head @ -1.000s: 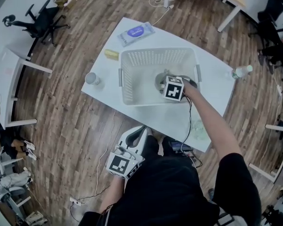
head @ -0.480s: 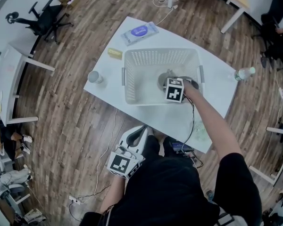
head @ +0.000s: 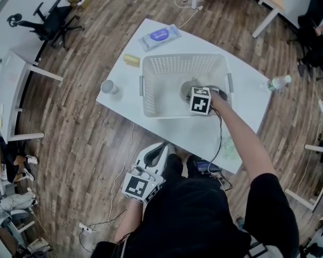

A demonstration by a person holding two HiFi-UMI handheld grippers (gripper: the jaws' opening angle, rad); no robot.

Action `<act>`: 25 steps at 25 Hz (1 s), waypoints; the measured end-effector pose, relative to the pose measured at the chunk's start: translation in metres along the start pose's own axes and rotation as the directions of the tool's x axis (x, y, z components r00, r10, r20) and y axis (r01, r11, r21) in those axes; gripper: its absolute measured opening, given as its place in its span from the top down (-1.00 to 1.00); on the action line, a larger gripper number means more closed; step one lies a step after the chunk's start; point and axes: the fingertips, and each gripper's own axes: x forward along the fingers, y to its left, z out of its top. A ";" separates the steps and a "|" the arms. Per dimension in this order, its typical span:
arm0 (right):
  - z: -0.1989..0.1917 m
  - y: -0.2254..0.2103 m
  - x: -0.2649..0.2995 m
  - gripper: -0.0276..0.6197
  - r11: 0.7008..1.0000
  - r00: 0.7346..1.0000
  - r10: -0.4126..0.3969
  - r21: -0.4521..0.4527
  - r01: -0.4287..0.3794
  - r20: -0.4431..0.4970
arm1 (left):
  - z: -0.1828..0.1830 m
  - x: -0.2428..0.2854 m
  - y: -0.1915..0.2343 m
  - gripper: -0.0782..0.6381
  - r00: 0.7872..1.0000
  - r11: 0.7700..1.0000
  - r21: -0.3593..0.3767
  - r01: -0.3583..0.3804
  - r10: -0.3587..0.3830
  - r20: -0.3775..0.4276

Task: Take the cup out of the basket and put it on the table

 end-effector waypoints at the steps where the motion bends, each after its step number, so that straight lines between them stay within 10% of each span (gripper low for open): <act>1: 0.000 0.000 -0.001 0.78 1.000 1.000 -0.001 0.002 0.001 0.004 | -0.001 0.000 0.000 0.76 1.000 1.000 0.001 0.001 -0.001 0.001; 15: 0.032 -0.013 -0.061 0.78 0.997 0.989 -0.079 0.002 0.079 0.125 | 0.000 0.001 -0.008 0.76 1.000 1.000 0.015 0.026 -0.026 0.016; 25: 0.054 -0.006 -0.153 0.78 0.977 0.935 -0.210 0.018 0.214 0.287 | 0.007 0.013 -0.028 0.76 0.995 0.994 0.051 0.092 -0.094 0.025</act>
